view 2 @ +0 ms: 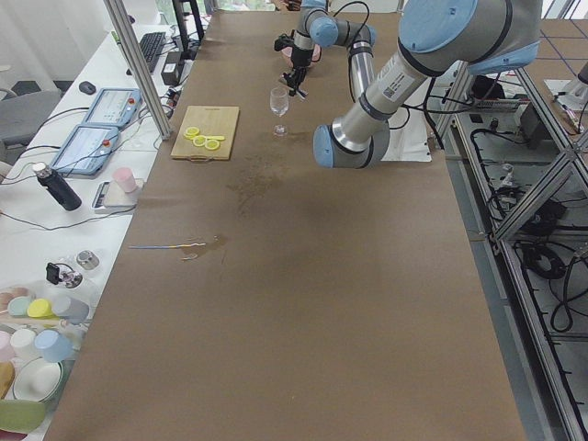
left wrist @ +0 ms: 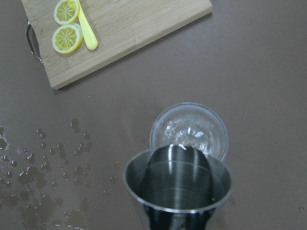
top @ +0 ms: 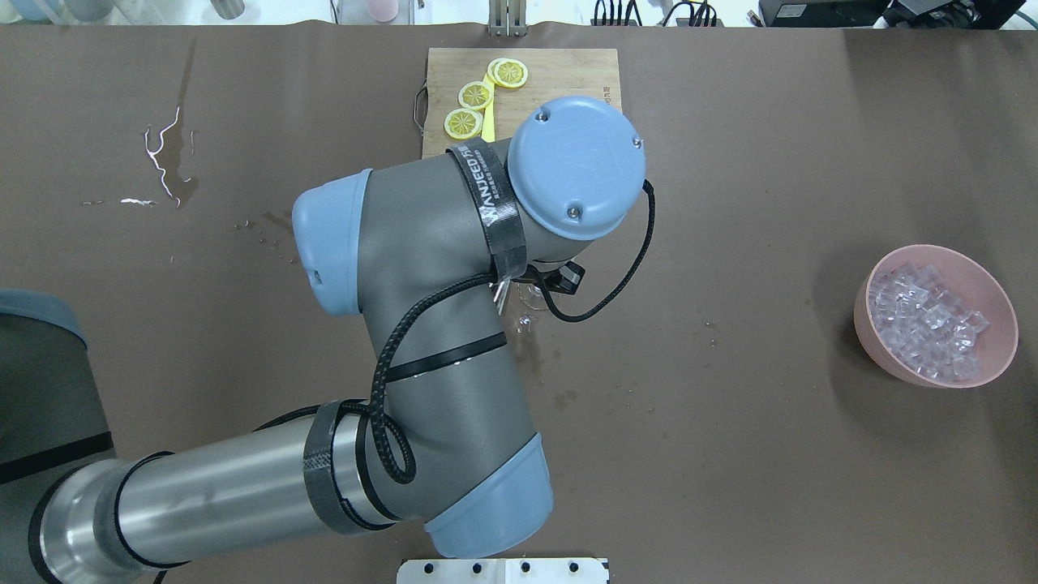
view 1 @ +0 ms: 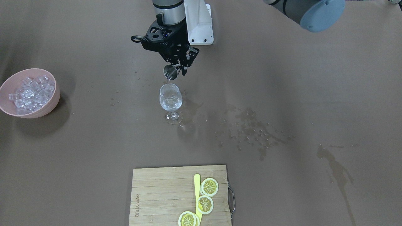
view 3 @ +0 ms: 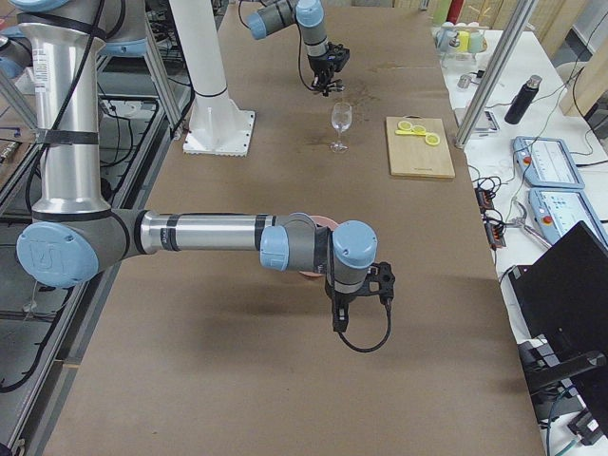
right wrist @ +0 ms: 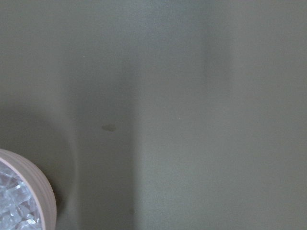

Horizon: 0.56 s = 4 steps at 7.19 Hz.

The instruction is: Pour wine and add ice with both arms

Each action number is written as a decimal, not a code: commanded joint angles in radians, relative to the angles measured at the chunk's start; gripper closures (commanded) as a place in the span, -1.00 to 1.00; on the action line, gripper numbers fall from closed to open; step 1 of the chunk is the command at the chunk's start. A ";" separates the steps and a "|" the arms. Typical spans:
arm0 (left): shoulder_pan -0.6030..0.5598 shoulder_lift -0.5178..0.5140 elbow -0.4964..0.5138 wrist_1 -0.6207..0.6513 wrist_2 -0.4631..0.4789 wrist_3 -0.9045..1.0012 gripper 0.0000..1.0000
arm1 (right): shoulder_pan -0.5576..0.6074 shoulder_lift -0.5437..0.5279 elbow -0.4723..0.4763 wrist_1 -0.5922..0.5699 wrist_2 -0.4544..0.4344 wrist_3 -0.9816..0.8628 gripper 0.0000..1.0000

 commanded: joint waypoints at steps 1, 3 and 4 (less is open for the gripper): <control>-0.002 -0.059 0.030 0.107 0.000 0.056 1.00 | 0.000 0.001 0.002 0.000 0.001 0.000 -1.00; -0.002 -0.114 0.094 0.166 0.001 0.092 1.00 | 0.000 0.001 0.000 0.000 0.001 0.000 -1.00; -0.002 -0.138 0.119 0.208 0.004 0.122 1.00 | 0.000 0.001 0.000 0.000 0.001 0.000 -1.00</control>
